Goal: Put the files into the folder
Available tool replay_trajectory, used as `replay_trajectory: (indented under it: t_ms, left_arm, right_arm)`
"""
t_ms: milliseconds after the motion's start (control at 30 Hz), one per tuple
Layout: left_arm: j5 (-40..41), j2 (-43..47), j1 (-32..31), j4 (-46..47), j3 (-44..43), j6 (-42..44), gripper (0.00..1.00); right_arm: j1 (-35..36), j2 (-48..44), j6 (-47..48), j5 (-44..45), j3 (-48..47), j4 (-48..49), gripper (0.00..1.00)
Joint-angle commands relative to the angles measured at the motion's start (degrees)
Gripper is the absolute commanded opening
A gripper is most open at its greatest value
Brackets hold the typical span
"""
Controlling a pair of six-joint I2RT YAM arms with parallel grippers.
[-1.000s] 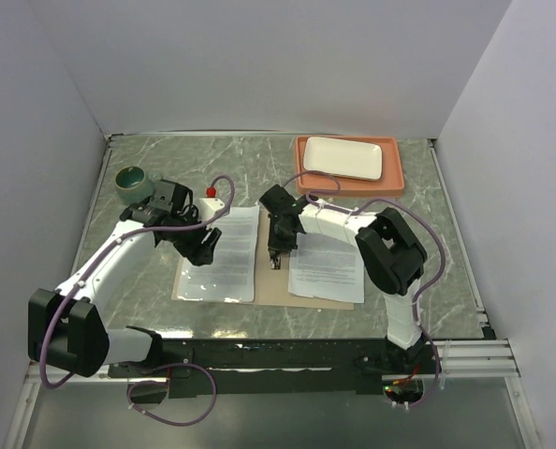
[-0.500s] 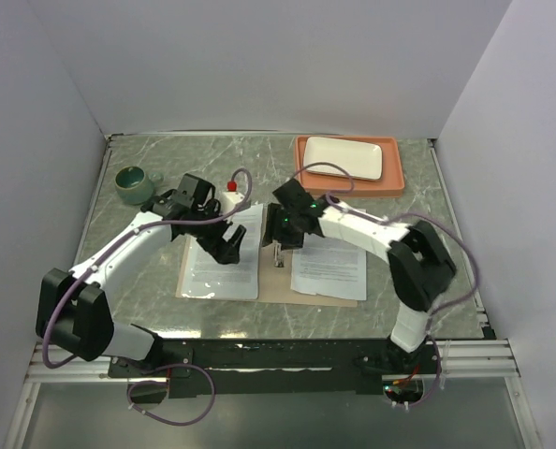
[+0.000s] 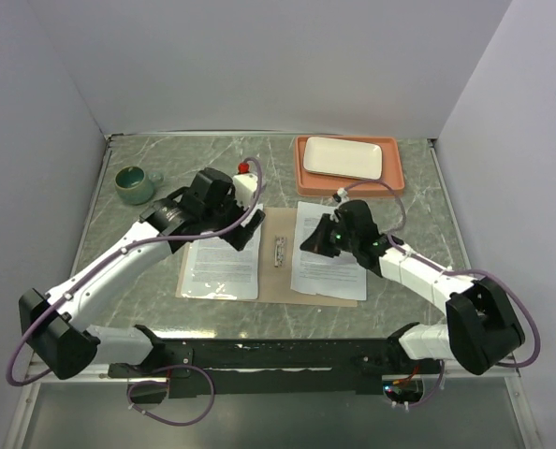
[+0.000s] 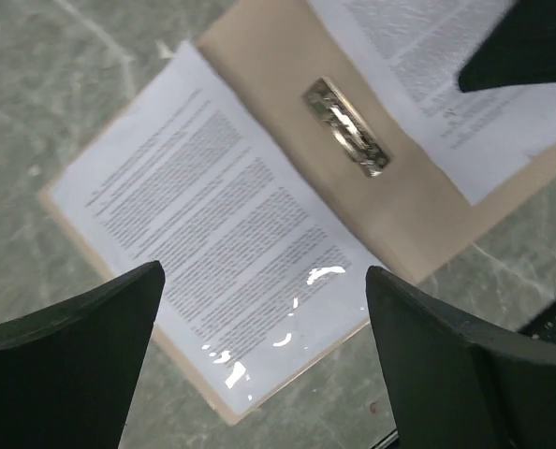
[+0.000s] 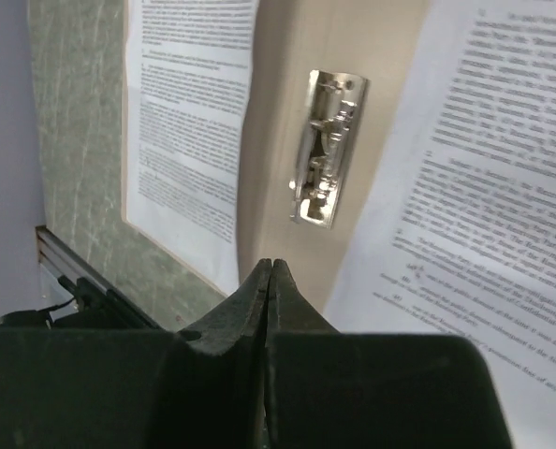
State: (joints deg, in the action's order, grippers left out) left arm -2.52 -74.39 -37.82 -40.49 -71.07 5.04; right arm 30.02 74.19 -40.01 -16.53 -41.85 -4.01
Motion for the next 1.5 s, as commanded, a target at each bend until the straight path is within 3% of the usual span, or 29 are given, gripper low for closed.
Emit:
replay_trajectory:
  t_ms: [0,67,167,200,300,333,467,500,600,633,667,800,833,900,933,967,1000,1267,1367,1467]
  left_arm:
    - [19.8,-3.6,-0.8,-8.4,-5.0,-6.8,0.96]
    - [21.1,-3.7,-0.8,-10.4,-7.8,-6.6,0.97]
    - [18.9,-3.3,0.3,-13.0,-16.6,-5.7,1.00]
    - [18.7,-3.8,1.0,-13.1,-18.0,-5.7,0.96]
    - [23.1,-4.2,1.5,-14.2,-18.5,-1.2,0.72]
    - [24.8,-4.1,2.4,-14.2,-19.3,-0.7,0.48]
    - [19.1,-2.8,3.8,-12.2,-16.7,0.6,0.41]
    - [19.1,-4.7,3.8,-12.6,-15.4,0.2,0.28]
    - [12.3,-8.8,4.6,-17.1,-16.6,-3.0,0.09]
    - [9.6,-8.8,4.8,-16.9,-16.3,-4.1,0.04]
    - [5.0,-8.5,4.8,-16.3,-15.5,-4.2,0.01]
    - [3.0,-8.1,4.9,-14.3,-11.2,-4.6,0.04]
    - [1.9,-8.1,4.9,-14.7,-11.3,-4.7,0.17]
    - [-1.6,-9.2,4.9,-15.5,-11.5,-4.5,0.53]
    - [-2.5,-9.8,4.9,-16.4,-11.7,-4.2,0.59]
    - [-3.6,-10.5,4.9,-16.7,-12.1,-3.9,0.70]
    - [-4.8,-11.7,4.9,-16.9,-12.2,-3.6,0.98]
    - [-11.7,-14.6,4.9,-7.2,-7.3,-2.5,0.95]
    - [-14.7,-16.7,4.9,-2.3,-3.8,-3.5,0.84]
    - [-16.9,-19.9,4.9,0.4,-2.2,-4.2,0.58]
  right_arm:
    - [-3.6,-2.9,-1.7,-9.6,5.5,15.6,0.00]
    - [-2.9,-3.9,1.8,-5.0,3.5,10.4,0.00]
    - [3.4,-6.9,9.7,11.2,-0.8,1.1,0.00]
    - [4.9,-7.7,11.3,13.3,-1.0,0.4,0.00]
    - [4.8,-11.3,12.4,16.4,0.4,-0.1,0.00]
    - [4.7,-11.9,12.8,19.0,1.1,-0.2,0.00]
    - [3.4,-14.8,12.4,14.8,3.5,0.8,0.00]
    - [2.8,-15.3,12.2,11.4,5.4,2.9,0.00]
    - [1.0,-13.0,9.8,3.7,5.5,5.4,0.26]
    - [1.1,-12.1,9.9,3.2,4.9,4.8,0.39]
    - [1.0,-11.2,10.0,2.6,4.7,4.8,0.38]
    - [1.3,-8.1,9.5,2.5,3.7,4.3,0.39]
    - [1.3,-7.5,9.3,2.5,3.0,3.8,0.32]
    - [1.3,-4.4,9.2,2.2,-0.2,0.9,0.19]
    - [1.4,-3.3,8.7,2.6,-1.5,-1.4,0.05]
    - [1.3,-2.0,8.2,2.3,-2.4,-2.1,0.01]
    - [1.3,-0.4,7.4,1.9,-3.6,-2.2,0.00]
    - [2.3,7.8,2.3,-1.2,-3.0,3.8,0.01]
    - [3.4,12.1,2.0,-1.6,-4.3,5.6,0.00]
    - [4.4,16.0,2.0,-1.5,-6.2,6.4,0.00]
